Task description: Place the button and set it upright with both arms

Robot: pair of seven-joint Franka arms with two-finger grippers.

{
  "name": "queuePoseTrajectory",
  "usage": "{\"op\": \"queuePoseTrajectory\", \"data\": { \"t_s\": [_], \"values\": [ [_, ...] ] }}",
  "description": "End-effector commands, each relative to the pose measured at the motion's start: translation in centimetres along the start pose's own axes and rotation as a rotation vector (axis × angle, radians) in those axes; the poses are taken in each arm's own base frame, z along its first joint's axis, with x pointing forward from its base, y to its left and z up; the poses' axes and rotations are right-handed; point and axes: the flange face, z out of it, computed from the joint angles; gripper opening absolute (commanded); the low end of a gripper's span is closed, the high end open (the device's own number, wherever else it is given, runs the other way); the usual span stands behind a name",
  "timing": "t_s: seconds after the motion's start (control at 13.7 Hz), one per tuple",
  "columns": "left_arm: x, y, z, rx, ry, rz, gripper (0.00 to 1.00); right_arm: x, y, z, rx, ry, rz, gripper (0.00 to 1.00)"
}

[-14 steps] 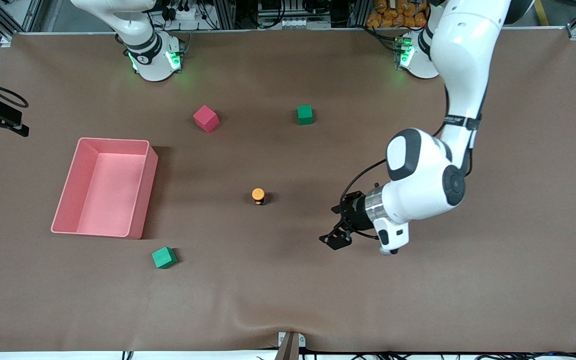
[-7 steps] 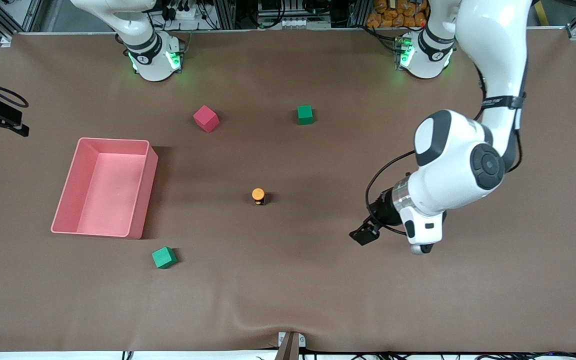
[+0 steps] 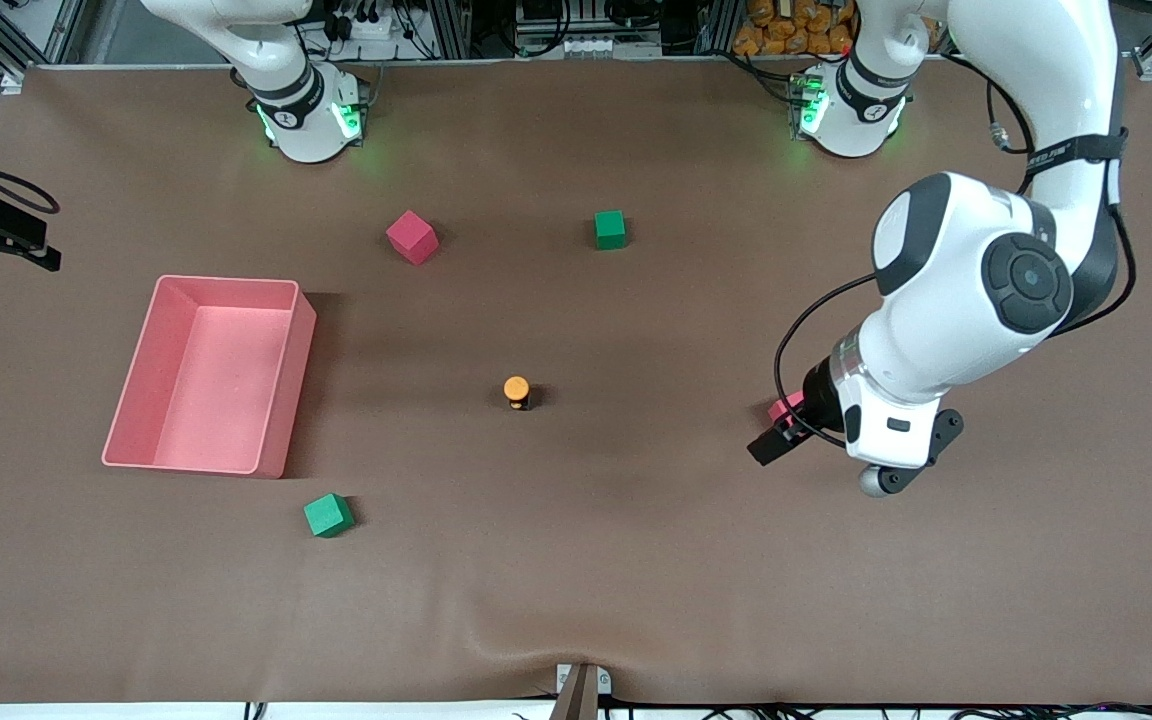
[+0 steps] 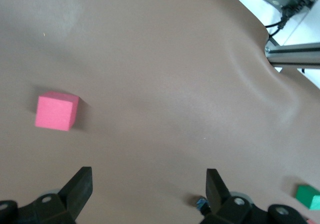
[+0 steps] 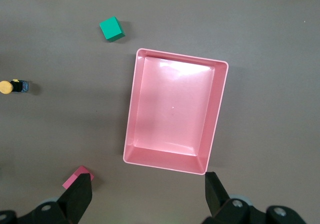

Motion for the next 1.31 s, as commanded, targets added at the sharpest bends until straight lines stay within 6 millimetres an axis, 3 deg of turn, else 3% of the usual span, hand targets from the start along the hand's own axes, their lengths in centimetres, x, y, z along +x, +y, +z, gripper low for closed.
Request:
{"op": "queuePoseTrajectory", "data": {
  "t_s": [0.0,0.15,0.29,0.51,0.95,1.24],
  "values": [
    [0.1,-1.4,-2.7,0.052,0.043,0.123,1.0,-0.1,-0.1,-0.5,0.026,0.004,0.003,1.0],
    [0.2,-2.1,-4.4,0.077,0.066,0.195,1.0,-0.1,-0.1,-0.5,0.027,0.002,0.002,1.0],
    [1.7,-4.2,-6.9,0.083,0.071,0.221,1.0,-0.1,0.0,-0.5,0.026,0.004,0.004,1.0],
    [2.2,-6.3,-10.4,0.092,0.065,0.288,1.0,-0.1,0.1,-0.5,0.024,0.004,0.0,1.0],
    [1.2,-9.3,-15.5,0.147,0.064,0.299,1.0,-0.1,0.0,-0.6,0.024,0.005,0.0,1.0],
    [1.1,-13.5,-18.5,0.197,0.041,0.329,1.0,-0.3,-0.1,-0.8,0.022,0.006,0.006,1.0]
  ]
}}
